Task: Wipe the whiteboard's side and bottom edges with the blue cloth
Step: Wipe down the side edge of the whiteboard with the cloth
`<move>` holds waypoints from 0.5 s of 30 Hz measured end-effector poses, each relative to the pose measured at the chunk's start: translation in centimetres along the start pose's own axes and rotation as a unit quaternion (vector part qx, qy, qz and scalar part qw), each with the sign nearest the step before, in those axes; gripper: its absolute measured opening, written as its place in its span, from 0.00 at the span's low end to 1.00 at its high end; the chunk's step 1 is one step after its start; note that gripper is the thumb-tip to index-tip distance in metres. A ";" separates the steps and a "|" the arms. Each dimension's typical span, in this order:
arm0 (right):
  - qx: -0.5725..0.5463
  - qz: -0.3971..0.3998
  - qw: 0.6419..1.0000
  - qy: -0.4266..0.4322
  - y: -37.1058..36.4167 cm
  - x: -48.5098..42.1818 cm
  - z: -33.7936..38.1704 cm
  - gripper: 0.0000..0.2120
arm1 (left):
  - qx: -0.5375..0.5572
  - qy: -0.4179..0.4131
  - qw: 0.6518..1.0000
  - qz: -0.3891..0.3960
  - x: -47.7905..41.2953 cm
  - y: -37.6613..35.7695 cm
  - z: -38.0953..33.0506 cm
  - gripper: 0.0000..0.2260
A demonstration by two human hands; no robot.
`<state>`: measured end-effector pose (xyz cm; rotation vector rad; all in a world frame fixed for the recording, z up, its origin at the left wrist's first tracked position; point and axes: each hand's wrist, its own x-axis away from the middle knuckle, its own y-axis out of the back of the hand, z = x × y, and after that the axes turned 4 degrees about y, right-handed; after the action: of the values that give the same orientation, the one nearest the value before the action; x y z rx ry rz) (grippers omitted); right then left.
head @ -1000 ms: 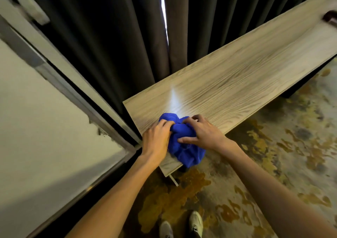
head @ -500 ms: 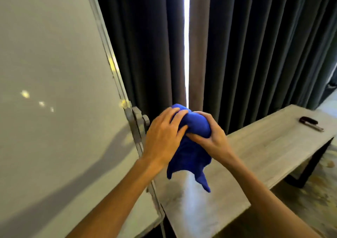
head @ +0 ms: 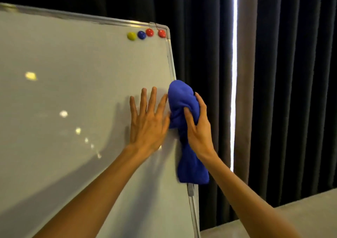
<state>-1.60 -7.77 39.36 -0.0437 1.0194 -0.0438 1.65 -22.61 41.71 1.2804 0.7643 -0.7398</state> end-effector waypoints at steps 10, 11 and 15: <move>0.206 0.018 0.974 0.095 -5.8 -2.5 -6.0 0.25 | -0.094 0.067 0.993 0.001 -3.7 -2.8 4.3 0.30; 0.180 0.005 0.980 0.087 -5.9 -3.8 -6.1 0.24 | -0.092 0.069 0.993 -0.014 -4.6 -3.0 4.4 0.29; 0.085 -0.020 0.994 0.063 -6.2 -10.2 -5.4 0.26 | -0.079 0.077 0.992 -0.059 -8.4 -3.4 4.0 0.28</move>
<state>-11.59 -13.47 45.56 0.0954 1.1379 -0.1720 -5.53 -26.53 47.33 1.1656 1.0117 -0.6671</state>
